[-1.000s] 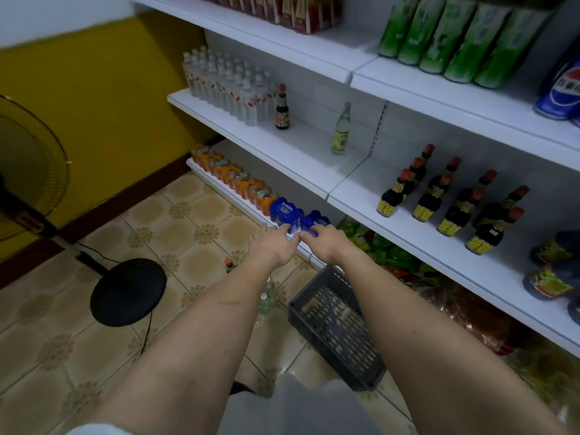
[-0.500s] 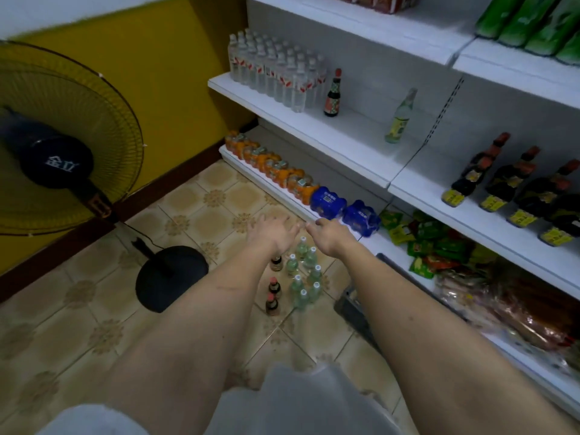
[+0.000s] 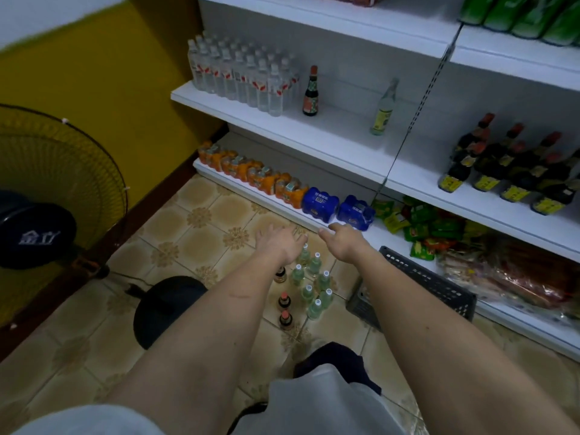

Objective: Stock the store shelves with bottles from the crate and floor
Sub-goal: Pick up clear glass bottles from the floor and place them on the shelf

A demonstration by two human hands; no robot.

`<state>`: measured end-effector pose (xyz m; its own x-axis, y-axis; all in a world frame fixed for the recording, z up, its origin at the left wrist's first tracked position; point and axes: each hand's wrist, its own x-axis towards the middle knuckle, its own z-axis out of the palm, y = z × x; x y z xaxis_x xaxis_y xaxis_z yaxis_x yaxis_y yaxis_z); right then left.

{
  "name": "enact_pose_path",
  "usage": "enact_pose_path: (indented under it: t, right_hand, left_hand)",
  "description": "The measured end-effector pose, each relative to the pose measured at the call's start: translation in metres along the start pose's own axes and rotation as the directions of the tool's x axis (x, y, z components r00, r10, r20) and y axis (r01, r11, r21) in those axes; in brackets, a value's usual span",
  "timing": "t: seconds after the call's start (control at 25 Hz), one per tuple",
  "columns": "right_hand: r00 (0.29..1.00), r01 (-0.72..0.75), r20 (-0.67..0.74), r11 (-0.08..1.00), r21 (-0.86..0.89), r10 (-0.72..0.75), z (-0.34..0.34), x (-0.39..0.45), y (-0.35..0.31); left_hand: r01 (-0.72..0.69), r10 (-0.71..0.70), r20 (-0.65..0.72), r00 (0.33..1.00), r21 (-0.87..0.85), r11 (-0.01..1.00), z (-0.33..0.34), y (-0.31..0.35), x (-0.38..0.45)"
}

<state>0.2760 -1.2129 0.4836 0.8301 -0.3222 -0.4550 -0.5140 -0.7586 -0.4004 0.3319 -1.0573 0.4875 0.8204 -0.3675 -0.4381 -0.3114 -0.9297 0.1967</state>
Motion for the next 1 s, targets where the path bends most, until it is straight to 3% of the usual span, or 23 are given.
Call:
enact_pose_path:
  t: [0.28, 0.44, 0.6, 0.84, 1.0]
  right_hand:
    - [0.999, 0.035, -0.035, 0.999, 0.037, -0.033, -0.065, 0.1, -0.03]
    - [0.992, -0.062, -0.101, 0.991, 0.117, 0.074, -0.104, 0.133, -0.018]
    - [0.973, -0.188, -0.108, 0.971, 0.147, 0.205, -0.124, 0.161, 0.006]
    - [0.882, -0.372, -0.17, 0.871, 0.32, 0.439, -0.131, 0.21, 0.007]
    - [0.737, -0.516, -0.138, 0.682, 0.518, 0.662, -0.103, 0.229, -0.012]
  left_hand:
    - [-0.068, 0.069, -0.069, 0.995, 0.021, 0.997, -0.075, 0.021, 0.106]
    - [-0.162, 0.17, -0.098, 0.98, 0.089, 0.983, -0.115, 0.053, 0.163]
    - [-0.281, 0.286, -0.025, 0.958, 0.118, 0.952, -0.129, 0.094, 0.21]
    - [-0.547, 0.537, 0.108, 0.837, 0.192, 0.814, -0.135, 0.129, 0.294]
    - [-0.712, 0.653, 0.283, 0.702, 0.28, 0.644, -0.128, 0.119, 0.341]
